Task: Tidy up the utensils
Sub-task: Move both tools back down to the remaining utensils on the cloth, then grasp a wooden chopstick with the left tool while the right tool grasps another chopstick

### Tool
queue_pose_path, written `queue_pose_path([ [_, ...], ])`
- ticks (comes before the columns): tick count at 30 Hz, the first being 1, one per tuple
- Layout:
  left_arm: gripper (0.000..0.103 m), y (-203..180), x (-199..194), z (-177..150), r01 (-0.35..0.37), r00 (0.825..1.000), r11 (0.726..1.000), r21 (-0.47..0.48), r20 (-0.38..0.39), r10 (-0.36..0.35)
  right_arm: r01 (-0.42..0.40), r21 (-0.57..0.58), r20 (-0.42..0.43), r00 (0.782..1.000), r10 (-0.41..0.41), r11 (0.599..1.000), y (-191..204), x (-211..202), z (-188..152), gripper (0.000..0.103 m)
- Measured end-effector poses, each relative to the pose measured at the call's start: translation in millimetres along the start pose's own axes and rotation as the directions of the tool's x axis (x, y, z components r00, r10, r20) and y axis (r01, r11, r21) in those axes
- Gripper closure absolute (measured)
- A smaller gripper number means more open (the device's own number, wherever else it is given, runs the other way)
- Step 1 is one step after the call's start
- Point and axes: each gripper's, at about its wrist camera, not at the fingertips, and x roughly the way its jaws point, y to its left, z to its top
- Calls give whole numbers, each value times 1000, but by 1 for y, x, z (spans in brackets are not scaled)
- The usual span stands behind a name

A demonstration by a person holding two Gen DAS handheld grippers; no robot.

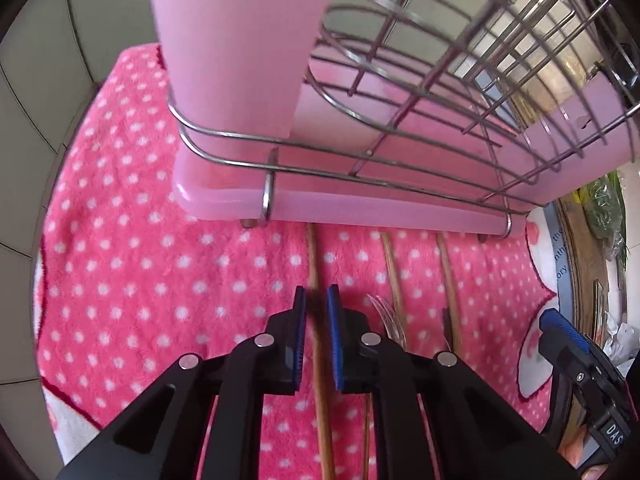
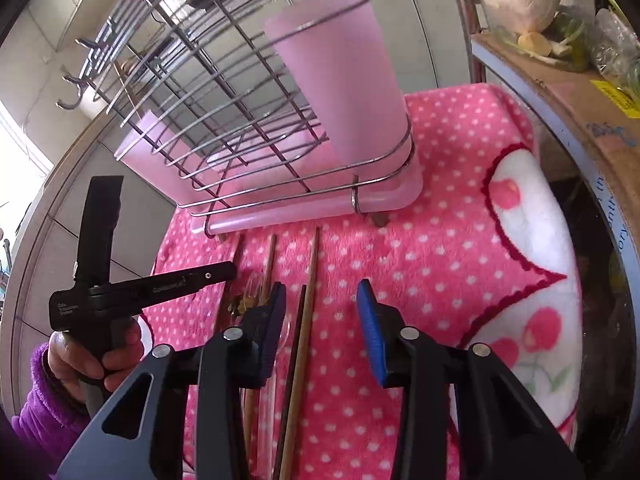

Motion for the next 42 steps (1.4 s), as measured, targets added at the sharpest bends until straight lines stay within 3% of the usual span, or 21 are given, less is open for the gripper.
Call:
queue_pose_path([
  [3, 98, 0, 3, -1, -7, 1000, 1000, -11, 8, 7, 1, 8, -50, 999, 0, 1000, -1, 13, 2, 88],
  [6, 98, 10, -7, -3, 1, 1000, 999, -35, 2, -1, 5, -8, -82, 997, -6, 1000, 2, 23, 5, 94],
  [12, 98, 34, -30, -18, 17, 1000, 1000, -27, -7, -17, 26, -29, -150, 988, -30, 999, 20, 50, 15, 94],
  [20, 98, 66, -21, -30, 24, 999, 997, -73, -26, -26, 170, -93, -176, 967, -185, 981, 40, 92, 25, 94],
  [25, 97, 65, -21, -33, 25, 999, 998, -53, -20, -27, 183, -134, -170, 964, -204, 974, 50, 104, 23, 96],
  [30, 97, 66, -20, -36, 36, 999, 998, -50, -14, -37, 187, -115, -178, 962, -205, 976, 38, 86, 16, 96],
  [36, 97, 59, -19, -34, 18, 999, 999, -39, -26, -19, 184, 13, -170, 969, -180, 983, 1, 70, 14, 96],
  [42, 95, 45, -15, -17, -14, 996, 999, -35, -94, 10, 160, 31, -185, 971, -152, 987, 1, 71, 15, 96],
])
